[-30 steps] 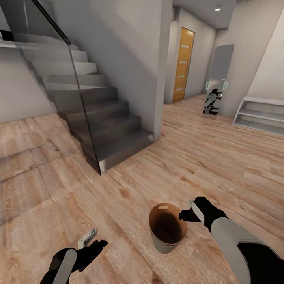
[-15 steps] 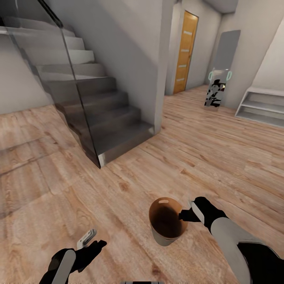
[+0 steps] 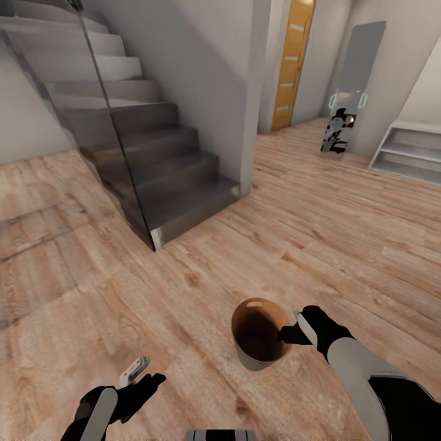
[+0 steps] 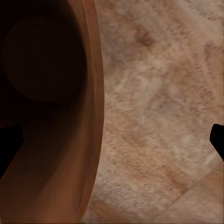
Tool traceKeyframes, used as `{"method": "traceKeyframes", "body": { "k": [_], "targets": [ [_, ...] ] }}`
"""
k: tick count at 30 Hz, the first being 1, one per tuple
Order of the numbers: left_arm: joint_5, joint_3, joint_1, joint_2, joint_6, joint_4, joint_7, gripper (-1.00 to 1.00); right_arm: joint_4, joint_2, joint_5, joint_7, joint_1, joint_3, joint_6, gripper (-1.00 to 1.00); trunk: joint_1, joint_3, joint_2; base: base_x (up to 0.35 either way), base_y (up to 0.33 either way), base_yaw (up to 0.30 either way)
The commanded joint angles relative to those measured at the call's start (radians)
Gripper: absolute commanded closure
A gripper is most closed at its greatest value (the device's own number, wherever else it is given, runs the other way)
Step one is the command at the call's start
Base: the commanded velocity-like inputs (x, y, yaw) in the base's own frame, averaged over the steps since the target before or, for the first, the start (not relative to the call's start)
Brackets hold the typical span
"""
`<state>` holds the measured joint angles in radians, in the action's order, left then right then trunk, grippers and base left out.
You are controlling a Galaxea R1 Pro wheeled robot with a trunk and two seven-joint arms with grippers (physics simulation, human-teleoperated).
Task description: Put the three can of soda from the living room inside the tash can in the kitchen.
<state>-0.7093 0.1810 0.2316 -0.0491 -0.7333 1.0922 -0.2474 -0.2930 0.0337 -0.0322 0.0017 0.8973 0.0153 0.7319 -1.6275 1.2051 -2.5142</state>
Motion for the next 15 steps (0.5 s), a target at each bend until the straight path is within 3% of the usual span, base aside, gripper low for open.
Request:
{"method": "traceKeyframes", "body": {
  "k": [1, 7, 8, 15],
  "targets": [
    [0.000, 0.000, 0.000, 0.000, 0.000, 0.000, 0.000, -1.00, 0.000, 0.000, 0.000, 0.000, 0.000, 0.000, 0.000, -1.00, 0.000, 0.004, 0.000, 0.000, 0.000, 0.000],
    [-0.001, 0.000, 0.000, 0.000, 0.000, 0.000, 0.001, -1.00, 0.000, 0.000, 0.000, 0.000, 0.000, 0.000, 0.000, -1.00, -0.003, 0.027, -0.002, 0.000, 0.000, 0.000],
    [-0.001, 0.000, 0.000, 0.000, 0.001, 0.000, 0.002, -1.00, 0.000, 0.000, 0.000, 0.000, 0.000, 0.000, 0.000, 1.00, -0.004, 0.031, -0.002, 0.000, 0.000, 0.000],
    [0.001, -0.003, -0.006, 0.017, 0.020, -0.003, 0.007, -1.00, -0.005, 0.002, -0.002, 0.001, 0.000, 0.001, 0.000, 1.00, -0.004, 0.031, -0.002, 0.000, 0.000, 0.000]
  ]
}}
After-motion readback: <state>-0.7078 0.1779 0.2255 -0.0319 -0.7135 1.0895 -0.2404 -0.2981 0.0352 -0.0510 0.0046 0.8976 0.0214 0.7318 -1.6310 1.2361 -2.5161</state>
